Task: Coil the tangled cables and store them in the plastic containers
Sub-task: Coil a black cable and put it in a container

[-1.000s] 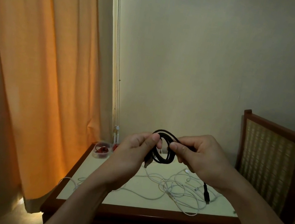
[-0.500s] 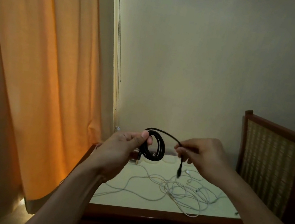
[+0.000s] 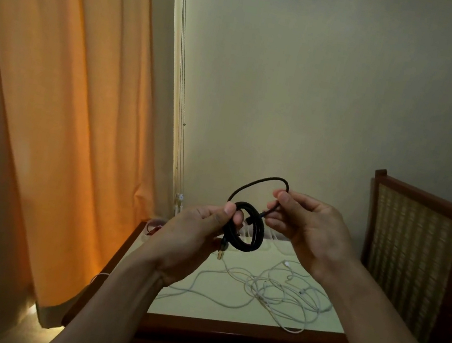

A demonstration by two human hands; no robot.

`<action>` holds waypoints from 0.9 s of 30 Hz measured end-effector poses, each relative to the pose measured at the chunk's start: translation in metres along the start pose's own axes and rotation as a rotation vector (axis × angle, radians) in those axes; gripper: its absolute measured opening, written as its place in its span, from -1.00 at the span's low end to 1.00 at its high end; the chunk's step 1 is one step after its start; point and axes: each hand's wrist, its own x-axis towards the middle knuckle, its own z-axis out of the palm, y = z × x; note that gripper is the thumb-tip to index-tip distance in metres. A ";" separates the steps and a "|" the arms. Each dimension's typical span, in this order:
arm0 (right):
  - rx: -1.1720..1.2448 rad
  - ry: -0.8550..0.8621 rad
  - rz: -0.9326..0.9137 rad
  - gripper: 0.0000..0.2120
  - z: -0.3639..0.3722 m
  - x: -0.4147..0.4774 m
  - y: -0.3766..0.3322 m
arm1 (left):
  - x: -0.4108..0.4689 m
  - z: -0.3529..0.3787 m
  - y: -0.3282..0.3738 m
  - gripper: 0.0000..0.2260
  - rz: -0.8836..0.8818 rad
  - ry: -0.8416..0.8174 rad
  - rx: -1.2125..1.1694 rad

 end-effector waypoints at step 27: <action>-0.905 0.108 -0.424 -0.73 -0.007 -0.012 0.013 | 0.011 -0.027 0.034 -0.74 0.112 0.410 0.288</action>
